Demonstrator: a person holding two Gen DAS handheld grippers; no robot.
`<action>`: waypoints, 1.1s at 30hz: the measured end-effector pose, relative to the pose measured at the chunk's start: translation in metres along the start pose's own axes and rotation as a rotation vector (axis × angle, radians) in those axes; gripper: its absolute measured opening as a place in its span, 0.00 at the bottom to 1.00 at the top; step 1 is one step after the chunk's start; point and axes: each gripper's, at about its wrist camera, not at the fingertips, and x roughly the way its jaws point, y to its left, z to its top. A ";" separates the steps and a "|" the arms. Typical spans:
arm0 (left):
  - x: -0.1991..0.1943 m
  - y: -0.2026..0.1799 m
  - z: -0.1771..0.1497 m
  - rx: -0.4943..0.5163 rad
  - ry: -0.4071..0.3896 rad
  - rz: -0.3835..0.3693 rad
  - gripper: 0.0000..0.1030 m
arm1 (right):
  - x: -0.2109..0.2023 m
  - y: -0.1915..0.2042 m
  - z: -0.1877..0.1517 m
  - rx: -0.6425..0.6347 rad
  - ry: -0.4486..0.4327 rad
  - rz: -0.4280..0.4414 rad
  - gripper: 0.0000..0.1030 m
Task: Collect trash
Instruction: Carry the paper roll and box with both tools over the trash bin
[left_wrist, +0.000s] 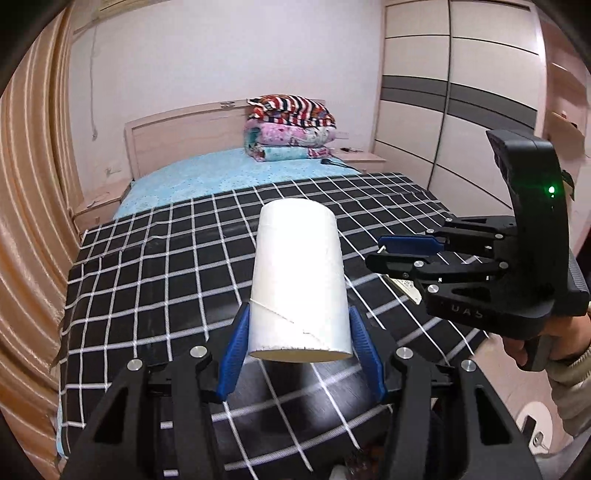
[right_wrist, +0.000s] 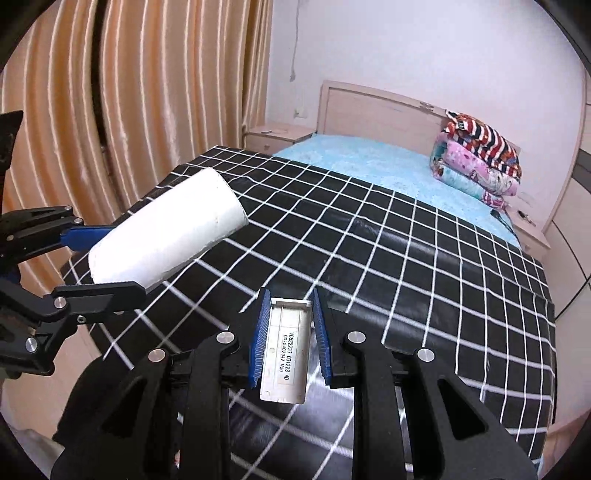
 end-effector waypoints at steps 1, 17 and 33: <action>-0.001 -0.003 -0.004 0.004 0.005 -0.007 0.50 | -0.003 0.001 -0.005 0.008 0.002 0.005 0.23; -0.016 -0.040 -0.065 -0.002 0.072 -0.092 0.50 | -0.025 0.035 -0.074 0.029 0.078 0.037 0.23; -0.023 -0.061 -0.143 0.023 0.228 -0.166 0.49 | -0.024 0.067 -0.142 0.089 0.186 0.124 0.23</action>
